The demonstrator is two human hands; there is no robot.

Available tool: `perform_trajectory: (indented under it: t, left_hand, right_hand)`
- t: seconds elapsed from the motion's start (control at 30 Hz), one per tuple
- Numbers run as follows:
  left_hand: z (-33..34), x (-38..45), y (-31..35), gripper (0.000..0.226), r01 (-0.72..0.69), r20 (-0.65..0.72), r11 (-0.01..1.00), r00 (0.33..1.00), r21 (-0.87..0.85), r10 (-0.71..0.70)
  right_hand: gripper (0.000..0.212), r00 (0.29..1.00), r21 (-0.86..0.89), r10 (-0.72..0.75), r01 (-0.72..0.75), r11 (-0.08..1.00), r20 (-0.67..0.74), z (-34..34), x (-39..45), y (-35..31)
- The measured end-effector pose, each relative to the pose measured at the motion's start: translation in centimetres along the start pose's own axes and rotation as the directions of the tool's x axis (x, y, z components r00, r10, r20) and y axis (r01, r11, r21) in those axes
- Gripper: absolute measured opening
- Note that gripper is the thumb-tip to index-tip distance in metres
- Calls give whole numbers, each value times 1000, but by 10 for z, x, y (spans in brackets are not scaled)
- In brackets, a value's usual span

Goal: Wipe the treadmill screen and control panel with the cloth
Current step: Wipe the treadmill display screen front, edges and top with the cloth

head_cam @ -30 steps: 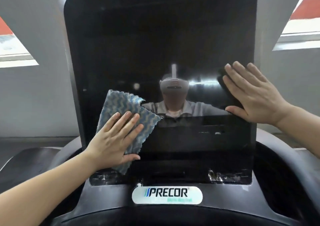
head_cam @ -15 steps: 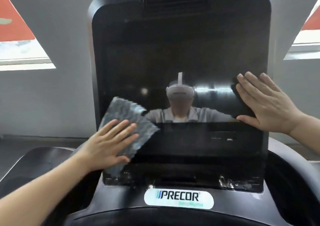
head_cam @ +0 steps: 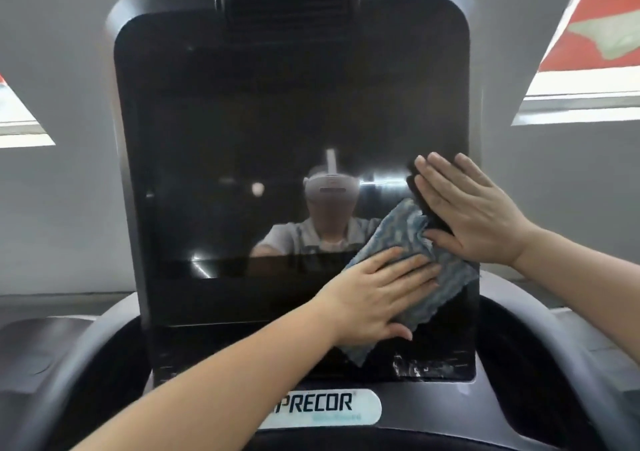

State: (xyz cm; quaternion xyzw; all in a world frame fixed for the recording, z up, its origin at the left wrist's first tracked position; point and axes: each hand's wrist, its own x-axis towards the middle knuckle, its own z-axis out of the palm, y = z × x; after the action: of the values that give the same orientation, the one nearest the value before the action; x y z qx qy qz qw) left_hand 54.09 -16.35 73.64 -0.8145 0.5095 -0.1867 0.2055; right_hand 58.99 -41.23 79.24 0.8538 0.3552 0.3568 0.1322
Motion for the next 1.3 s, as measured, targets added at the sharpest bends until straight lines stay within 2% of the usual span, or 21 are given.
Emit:
perform_trajectory:
  t: [0.17, 0.27, 0.5, 0.63, 0.73, 1.0, 1.17, 1.3]
  left_hand:
    - [17, -117, -50, 78, 10, -19, 998, 1000, 57, -9]
    - [22, -141, -60, 78, 19, 25, 998, 999, 67, -21]
    - [11, -13, -8, 76, -132, -65, 991, 989, 16, 133]
    - [-1, 44, 19, 82, -93, -67, 996, 993, -10, 92]
    - [-2, 30, 13, 83, -73, -51, 997, 996, 7, 73]
    - [16, -74, -26, 78, -98, -22, 993, 995, 59, 99]
    - [7, -5, -6, 83, -199, -45, 977, 978, 74, 203]
    - [-2, 53, 18, 89, -75, -69, 996, 995, 46, 78]
  right_hand:
    - [73, 999, -12, 31, -31, 999, 34, -2, 1, -1]
    - [74, 998, -18, 30, -29, 999, 51, -2, -1, 0]
    - [75, 999, -1, 22, -22, 1000, 27, -2, 0, 0]
    - [77, 999, -17, 16, -16, 1000, 51, -1, -1, 1]
    - [76, 999, -15, 15, -14, 1000, 38, -1, 0, 1]
    - [71, 998, -21, 9, -8, 1000, 59, 1, -1, 3]
    - [66, 999, -4, 17, -17, 1000, 45, 1, -1, 4]
    - [66, 999, 14, 4, -4, 1000, 42, -1, -1, 5]
